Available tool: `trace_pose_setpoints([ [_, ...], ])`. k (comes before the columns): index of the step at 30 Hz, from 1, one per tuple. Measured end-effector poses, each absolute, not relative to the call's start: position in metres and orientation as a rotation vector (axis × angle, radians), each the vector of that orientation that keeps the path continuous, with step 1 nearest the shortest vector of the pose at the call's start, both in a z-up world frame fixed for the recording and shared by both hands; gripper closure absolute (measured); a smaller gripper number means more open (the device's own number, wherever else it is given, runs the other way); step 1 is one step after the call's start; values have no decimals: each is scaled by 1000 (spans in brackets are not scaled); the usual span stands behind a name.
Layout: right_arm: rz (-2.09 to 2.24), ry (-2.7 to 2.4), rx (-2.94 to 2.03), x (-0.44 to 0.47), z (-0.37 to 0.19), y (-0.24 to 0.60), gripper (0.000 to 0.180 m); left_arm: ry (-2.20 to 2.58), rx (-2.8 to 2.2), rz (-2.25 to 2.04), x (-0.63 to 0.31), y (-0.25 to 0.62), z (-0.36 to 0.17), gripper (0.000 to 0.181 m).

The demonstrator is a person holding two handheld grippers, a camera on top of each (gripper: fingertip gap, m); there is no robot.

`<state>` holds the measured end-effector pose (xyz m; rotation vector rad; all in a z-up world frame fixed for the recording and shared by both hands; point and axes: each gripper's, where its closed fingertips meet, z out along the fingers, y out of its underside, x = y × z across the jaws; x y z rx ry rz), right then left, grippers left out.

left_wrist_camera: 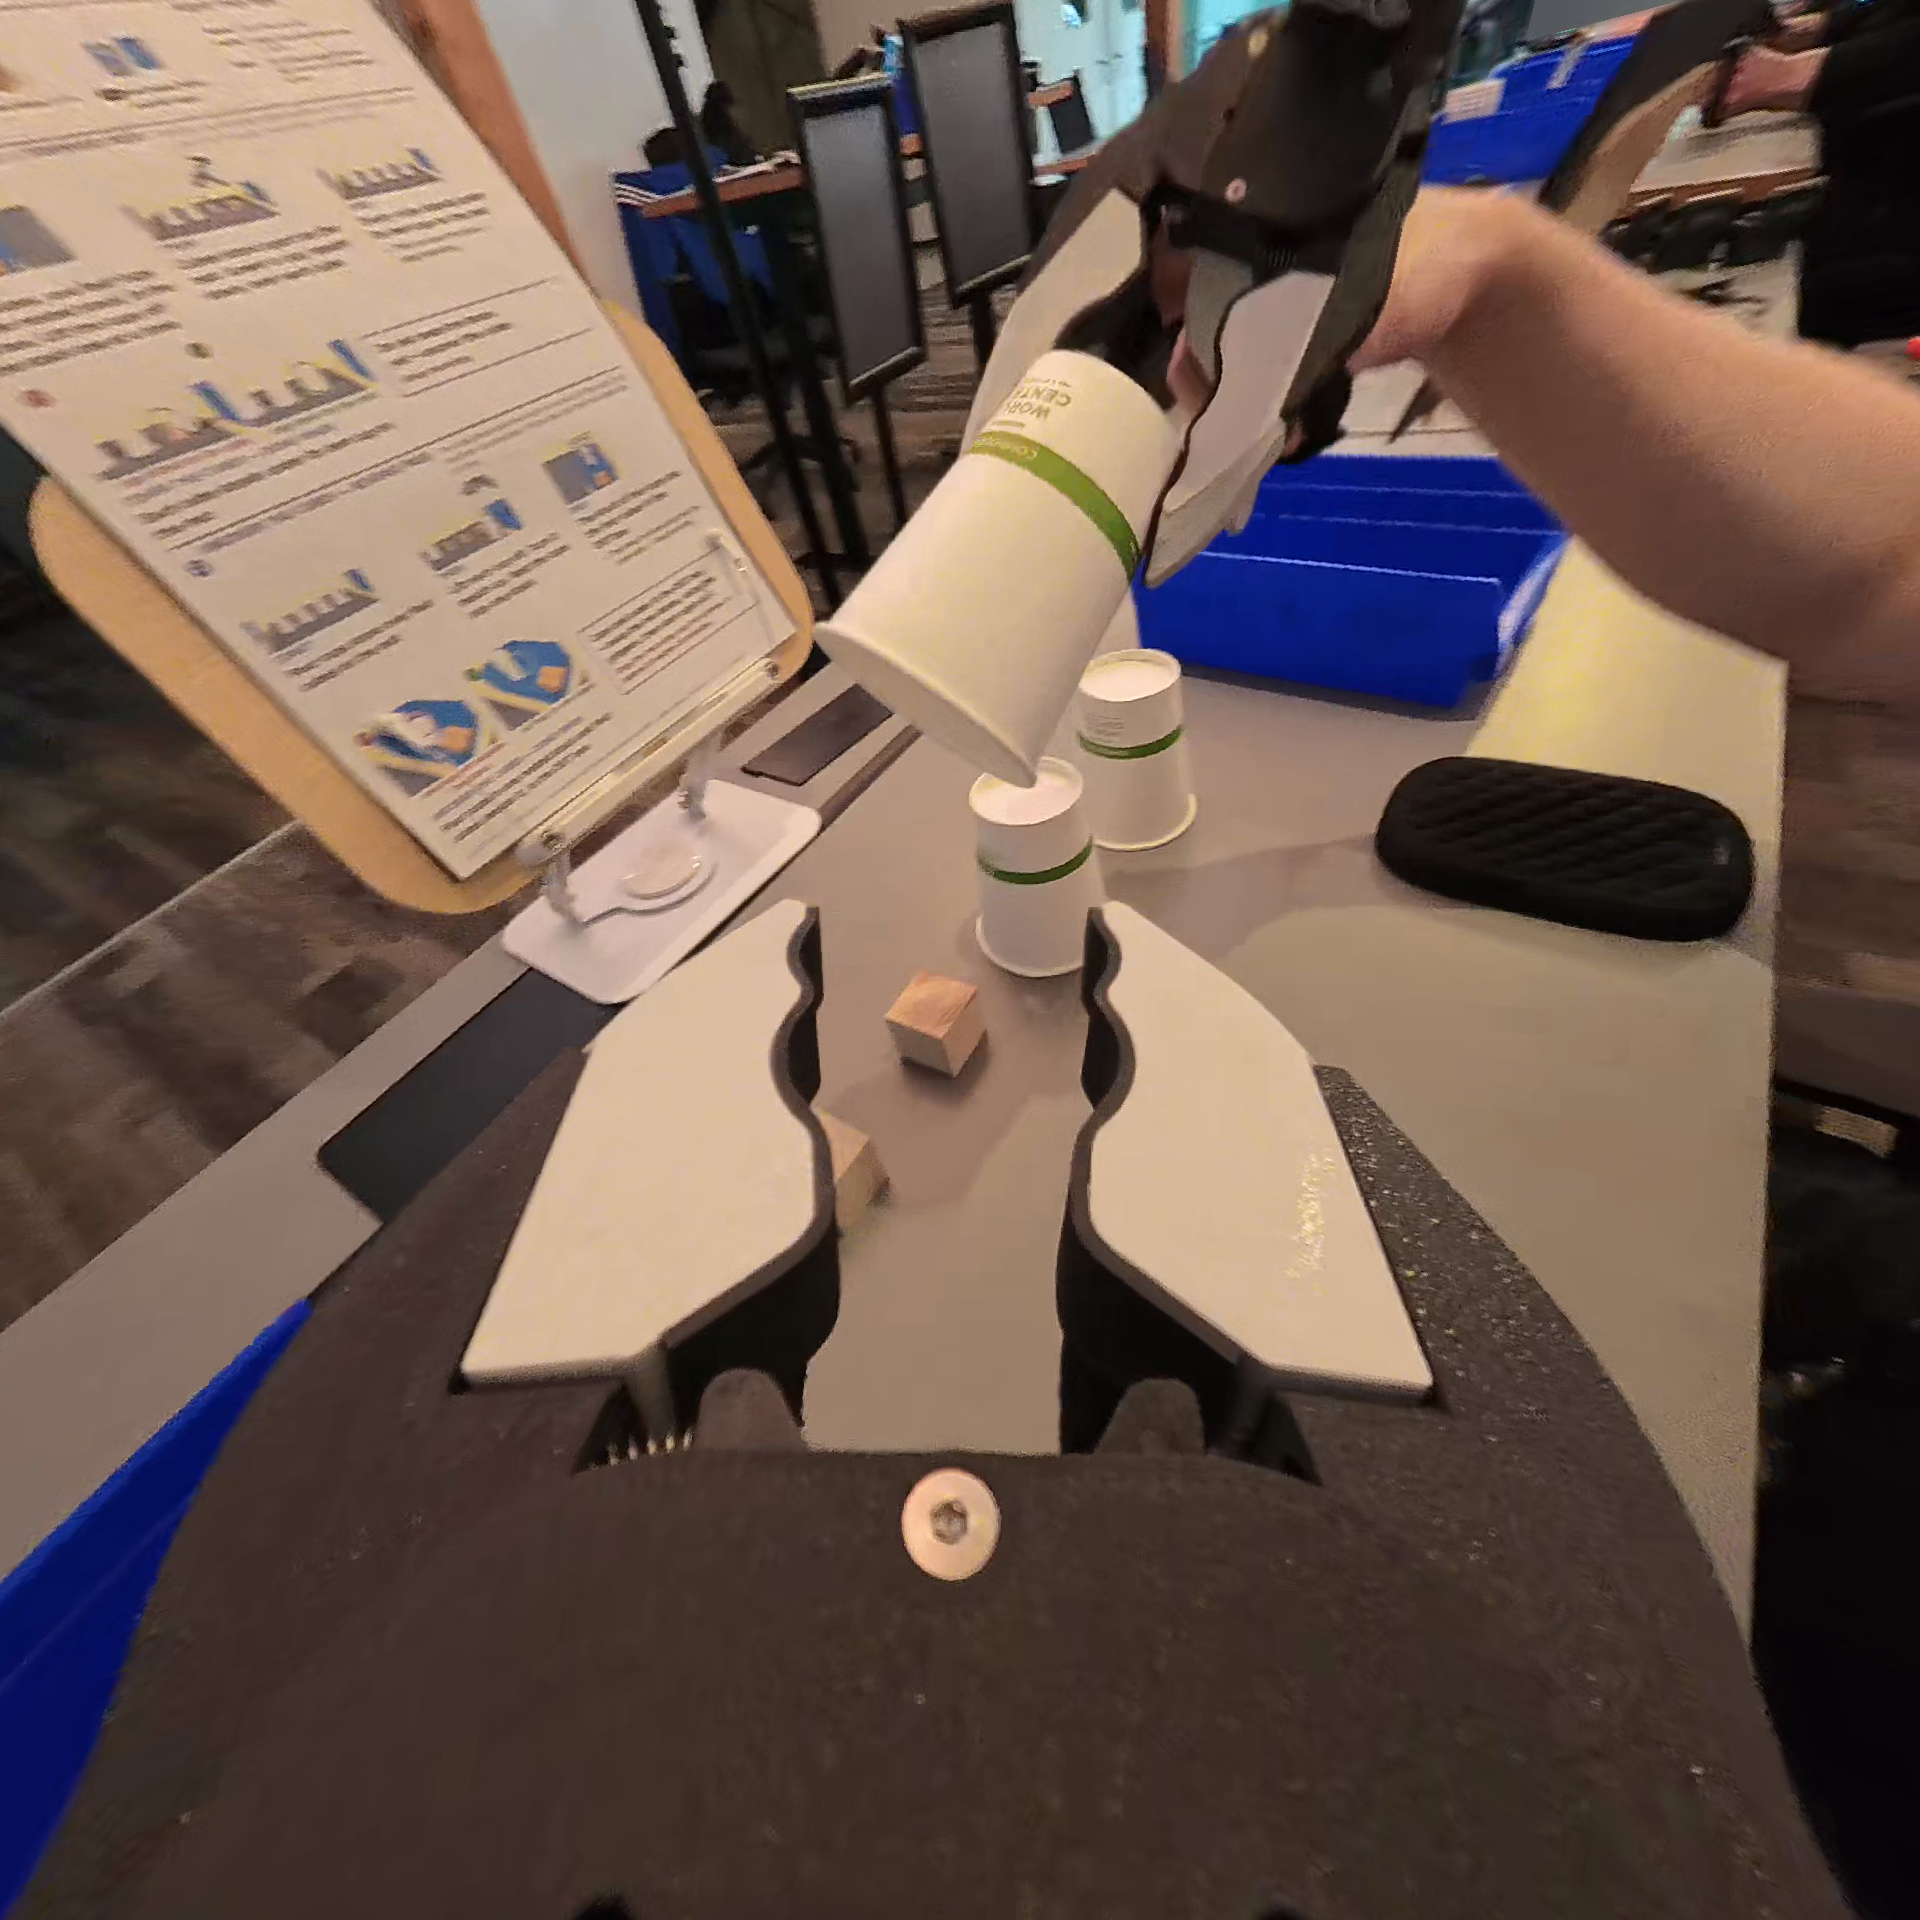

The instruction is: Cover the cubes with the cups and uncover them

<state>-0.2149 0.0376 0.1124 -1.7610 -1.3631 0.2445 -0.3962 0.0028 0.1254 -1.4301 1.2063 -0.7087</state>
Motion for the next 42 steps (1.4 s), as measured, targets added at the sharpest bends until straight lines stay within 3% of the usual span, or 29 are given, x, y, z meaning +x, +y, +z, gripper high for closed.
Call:
trace_pose_setpoints([
  [1,197,-1396,-1816,-216,110,43,103,1190,-1435,-696,-401,1,122,133],
  [20,-98,-1796,-2495,-242,-31,97,103,1002,-1459,-635,-480,-40,87,138],
  [42,-125,-1842,-2479,-245,-63,113,103,993,-1460,-711,-485,-43,81,137],
])
